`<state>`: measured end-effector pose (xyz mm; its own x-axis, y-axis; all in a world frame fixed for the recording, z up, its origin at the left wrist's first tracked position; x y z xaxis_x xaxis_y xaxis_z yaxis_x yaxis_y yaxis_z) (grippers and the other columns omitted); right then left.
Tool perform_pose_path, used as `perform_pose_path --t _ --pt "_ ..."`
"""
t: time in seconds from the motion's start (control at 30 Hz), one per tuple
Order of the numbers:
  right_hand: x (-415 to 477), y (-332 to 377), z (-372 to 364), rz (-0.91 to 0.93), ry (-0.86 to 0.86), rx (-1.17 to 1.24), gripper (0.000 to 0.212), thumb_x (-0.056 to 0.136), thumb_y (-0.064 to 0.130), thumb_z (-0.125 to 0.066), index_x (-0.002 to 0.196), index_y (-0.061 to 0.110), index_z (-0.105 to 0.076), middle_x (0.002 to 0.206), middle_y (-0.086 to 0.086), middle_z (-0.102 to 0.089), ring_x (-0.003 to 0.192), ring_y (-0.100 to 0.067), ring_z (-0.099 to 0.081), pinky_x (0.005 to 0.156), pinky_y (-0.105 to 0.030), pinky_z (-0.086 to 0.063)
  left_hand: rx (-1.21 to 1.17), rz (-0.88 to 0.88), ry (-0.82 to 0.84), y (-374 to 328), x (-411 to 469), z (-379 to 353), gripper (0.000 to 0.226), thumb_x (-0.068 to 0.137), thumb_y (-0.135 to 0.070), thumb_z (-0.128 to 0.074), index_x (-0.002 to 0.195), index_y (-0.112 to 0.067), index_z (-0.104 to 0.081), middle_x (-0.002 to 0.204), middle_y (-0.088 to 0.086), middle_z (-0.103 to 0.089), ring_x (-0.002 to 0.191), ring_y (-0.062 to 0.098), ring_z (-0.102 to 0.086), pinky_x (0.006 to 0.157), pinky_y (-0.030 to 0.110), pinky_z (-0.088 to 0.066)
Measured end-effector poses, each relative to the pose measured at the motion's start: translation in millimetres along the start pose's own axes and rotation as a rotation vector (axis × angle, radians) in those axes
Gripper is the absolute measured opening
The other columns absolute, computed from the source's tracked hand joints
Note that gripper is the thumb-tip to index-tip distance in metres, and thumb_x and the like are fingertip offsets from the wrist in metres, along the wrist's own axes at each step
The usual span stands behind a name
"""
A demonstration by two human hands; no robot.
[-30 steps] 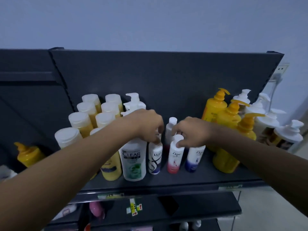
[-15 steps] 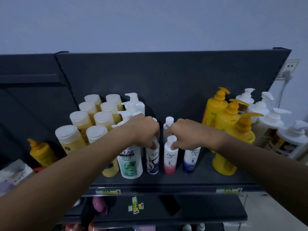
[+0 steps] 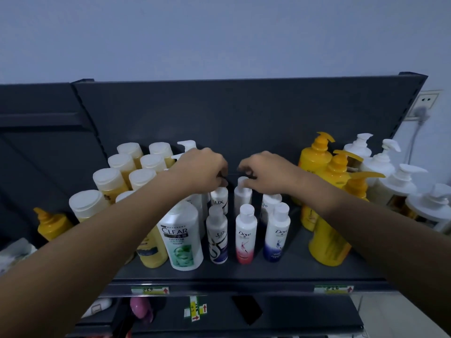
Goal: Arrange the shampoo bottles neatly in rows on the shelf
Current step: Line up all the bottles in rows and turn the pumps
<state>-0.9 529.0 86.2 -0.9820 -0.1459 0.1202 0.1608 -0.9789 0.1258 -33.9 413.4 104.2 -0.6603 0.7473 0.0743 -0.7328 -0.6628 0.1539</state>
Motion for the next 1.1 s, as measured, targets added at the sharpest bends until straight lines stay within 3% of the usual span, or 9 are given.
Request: perform_pose_path --t 0.13,0.27,0.43,0.57,0.9,1.1 --pt "13 -7 -23 -0.010 0.089 -0.017 0.039 0.087 0.037 -0.072 0.122 0.020 -0.067 0.110 -0.002 -0.068 0.097 -0.023 -0.063 0.076 -0.036 -0.053 0.156 -0.012 0.078 0 17 -24 0.037 0.087 -0.047 -0.065 0.121 -0.030 -0.067 0.106 -0.005 -0.071 0.105 0.021 -0.062 0.084 0.036 -0.036" --pt "17 -12 -34 -0.030 0.075 0.007 0.027 0.086 0.033 -0.075 0.108 0.020 -0.069 0.105 -0.005 -0.065 0.097 -0.028 -0.063 0.077 -0.041 -0.055 0.173 0.012 0.126 1 20 -42 0.027 0.090 -0.041 -0.062 0.113 -0.030 -0.067 0.091 -0.006 -0.068 0.093 0.018 -0.061 0.093 0.039 -0.033" --pt "14 -17 -35 -0.015 0.094 0.007 0.030 0.086 0.035 -0.077 0.113 0.022 -0.070 0.096 0.002 -0.054 0.102 -0.027 -0.063 0.075 -0.036 -0.052 0.134 0.007 0.134 3 20 -41 0.020 0.088 -0.032 -0.060 0.106 -0.032 -0.068 0.072 -0.011 -0.053 0.084 0.015 -0.052 0.096 0.040 -0.031" --pt "11 -14 -36 0.010 0.098 0.026 0.034 0.086 0.034 -0.078 0.117 0.024 -0.071 0.098 0.004 -0.056 0.101 -0.024 -0.064 0.078 -0.036 -0.054 0.132 0.001 0.129 1 20 -39 0.023 0.088 -0.033 -0.059 0.108 -0.031 -0.069 0.080 -0.008 -0.063 0.086 0.016 -0.056 0.097 0.040 -0.032" --pt "11 -12 -38 0.011 0.093 0.063 0.030 0.081 0.035 -0.081 0.109 0.029 -0.071 0.099 0.003 -0.062 0.094 -0.019 -0.061 0.078 -0.039 -0.056 0.158 -0.011 0.149 -3 20 -41 0.023 0.090 -0.040 -0.057 0.106 -0.030 -0.069 0.084 -0.007 -0.066 0.087 0.016 -0.058 0.093 0.040 -0.031" --pt "-10 -17 2 -0.025 0.038 0.059 0.045 0.085 0.044 -0.077 0.124 0.022 -0.070 0.104 0.003 -0.075 0.097 -0.014 -0.069 0.084 -0.035 -0.059 0.165 0.000 0.163 -8 23 -36 0.025 0.086 -0.030 -0.058 0.107 -0.027 -0.070 0.083 -0.007 -0.068 0.090 0.017 -0.062 0.092 0.041 -0.030"
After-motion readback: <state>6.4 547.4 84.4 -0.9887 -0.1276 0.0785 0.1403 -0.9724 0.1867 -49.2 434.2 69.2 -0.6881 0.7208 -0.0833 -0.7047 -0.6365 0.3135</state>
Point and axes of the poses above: each hand's wrist, its own x-axis towards the middle knuckle, its own z-axis out of the back of the hand, y = z × x, the point moved 8 cm from there along x, towards the middle knuckle
